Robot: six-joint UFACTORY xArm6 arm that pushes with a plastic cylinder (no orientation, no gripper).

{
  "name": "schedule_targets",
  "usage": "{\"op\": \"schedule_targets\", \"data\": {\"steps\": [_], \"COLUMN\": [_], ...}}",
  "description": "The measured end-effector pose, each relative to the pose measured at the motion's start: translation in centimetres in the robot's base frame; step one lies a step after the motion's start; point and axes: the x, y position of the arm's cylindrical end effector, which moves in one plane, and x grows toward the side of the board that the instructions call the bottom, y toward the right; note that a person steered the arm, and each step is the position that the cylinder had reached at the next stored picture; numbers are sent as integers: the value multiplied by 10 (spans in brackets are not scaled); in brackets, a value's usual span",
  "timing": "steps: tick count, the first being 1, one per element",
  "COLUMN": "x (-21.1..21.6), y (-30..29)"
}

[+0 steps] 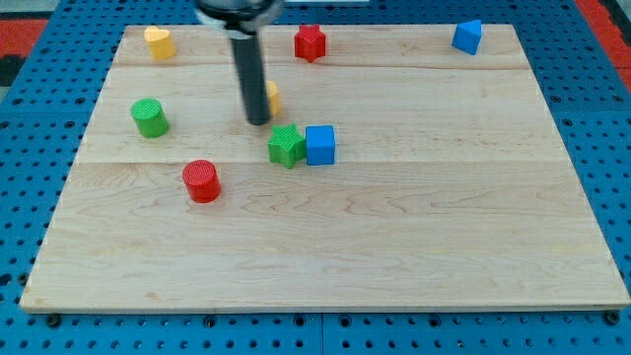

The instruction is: Push the red circle towards the center right

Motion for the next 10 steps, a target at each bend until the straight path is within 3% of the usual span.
{"op": "schedule_targets", "data": {"steps": [1,3,4,5,6,8,9,10], "x": [42,57,117,128,134,34,22,17], "y": [1,-117,-102,7,-22,-42,-29,76]}}
